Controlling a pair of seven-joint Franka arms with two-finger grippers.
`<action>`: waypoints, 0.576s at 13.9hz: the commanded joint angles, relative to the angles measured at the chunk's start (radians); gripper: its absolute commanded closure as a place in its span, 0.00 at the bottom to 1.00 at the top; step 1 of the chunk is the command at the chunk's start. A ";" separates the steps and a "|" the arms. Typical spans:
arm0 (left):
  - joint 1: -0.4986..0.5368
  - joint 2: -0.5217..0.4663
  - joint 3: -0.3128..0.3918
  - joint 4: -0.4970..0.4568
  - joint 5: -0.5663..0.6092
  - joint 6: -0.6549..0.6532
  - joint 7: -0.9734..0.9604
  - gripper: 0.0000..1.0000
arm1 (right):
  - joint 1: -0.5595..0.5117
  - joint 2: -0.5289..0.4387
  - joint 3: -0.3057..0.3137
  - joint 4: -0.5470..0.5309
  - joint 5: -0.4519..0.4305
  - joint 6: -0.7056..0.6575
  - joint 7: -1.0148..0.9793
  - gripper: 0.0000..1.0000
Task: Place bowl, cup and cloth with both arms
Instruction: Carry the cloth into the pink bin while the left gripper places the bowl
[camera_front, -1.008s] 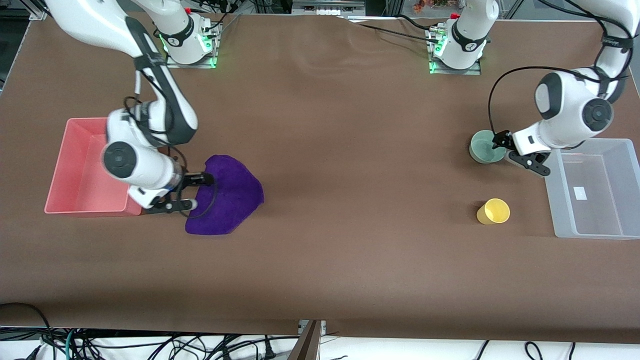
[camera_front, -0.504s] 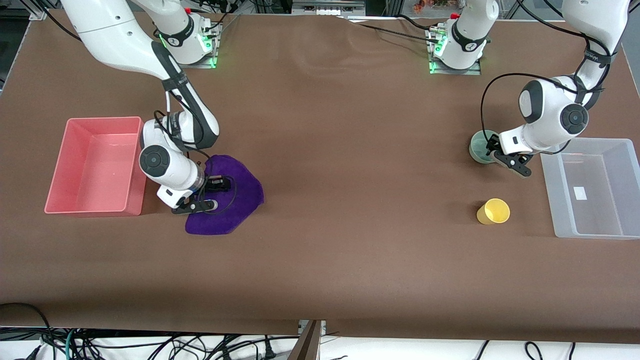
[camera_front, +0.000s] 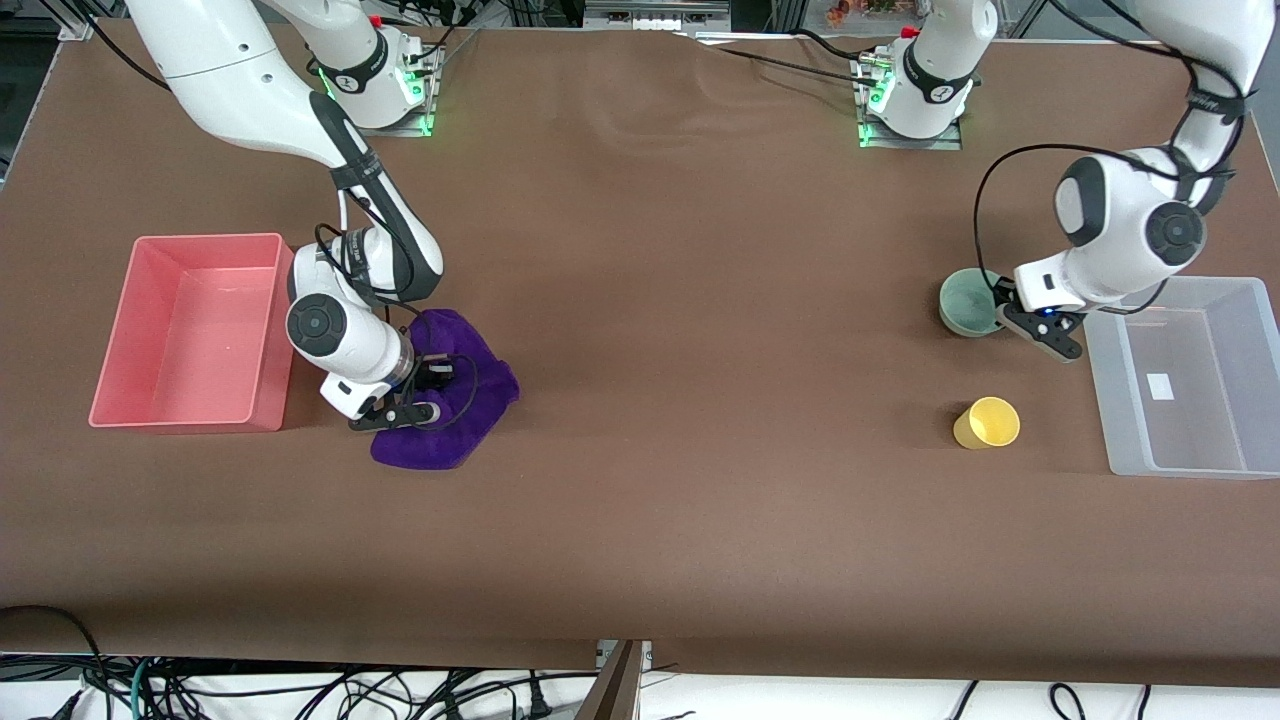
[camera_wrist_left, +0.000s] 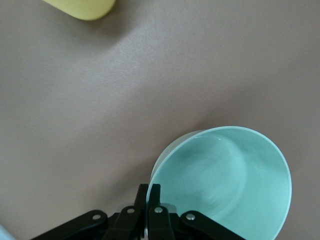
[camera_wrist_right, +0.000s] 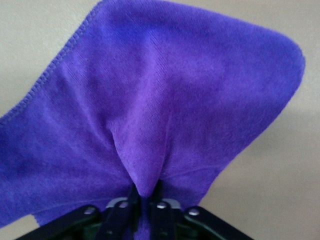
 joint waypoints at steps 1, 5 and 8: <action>0.015 -0.060 0.003 0.206 -0.015 -0.316 0.060 1.00 | -0.006 -0.039 -0.002 0.054 -0.005 -0.070 -0.026 1.00; 0.119 0.046 0.003 0.563 0.082 -0.514 0.183 1.00 | -0.034 -0.107 -0.069 0.343 -0.007 -0.602 -0.188 1.00; 0.227 0.228 0.005 0.765 0.107 -0.508 0.304 1.00 | -0.045 -0.137 -0.208 0.514 -0.005 -0.943 -0.406 1.00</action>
